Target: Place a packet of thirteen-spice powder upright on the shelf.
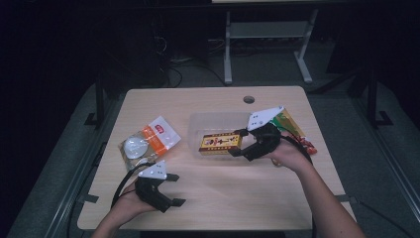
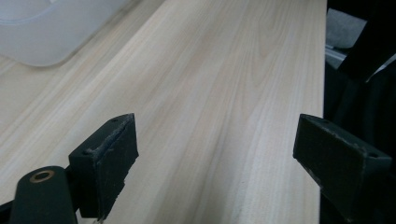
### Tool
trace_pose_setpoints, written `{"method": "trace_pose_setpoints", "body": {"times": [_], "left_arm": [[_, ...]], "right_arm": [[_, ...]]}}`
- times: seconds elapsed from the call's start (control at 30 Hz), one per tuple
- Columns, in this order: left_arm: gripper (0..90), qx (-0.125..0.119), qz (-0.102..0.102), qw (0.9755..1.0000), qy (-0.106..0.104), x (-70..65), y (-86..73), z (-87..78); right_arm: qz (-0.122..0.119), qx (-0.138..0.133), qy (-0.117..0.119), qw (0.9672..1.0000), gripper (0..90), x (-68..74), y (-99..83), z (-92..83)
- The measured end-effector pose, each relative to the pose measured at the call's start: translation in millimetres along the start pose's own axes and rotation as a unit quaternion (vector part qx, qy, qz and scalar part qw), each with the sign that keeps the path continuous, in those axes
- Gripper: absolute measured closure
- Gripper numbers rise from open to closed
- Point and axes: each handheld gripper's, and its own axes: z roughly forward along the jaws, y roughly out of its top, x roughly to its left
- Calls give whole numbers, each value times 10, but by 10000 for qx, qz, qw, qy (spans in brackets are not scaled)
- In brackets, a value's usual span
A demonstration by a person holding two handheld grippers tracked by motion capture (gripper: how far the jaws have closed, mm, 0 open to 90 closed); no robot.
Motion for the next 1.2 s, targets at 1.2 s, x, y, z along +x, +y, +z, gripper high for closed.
{"method": "trace_pose_setpoints", "body": {"times": [1.2], "left_arm": [[146, -361, 31, 9993, -17, 61, -57, -49]], "right_arm": [[-281, 457, -184, 9984, 317, -615, 417, 551]]}}
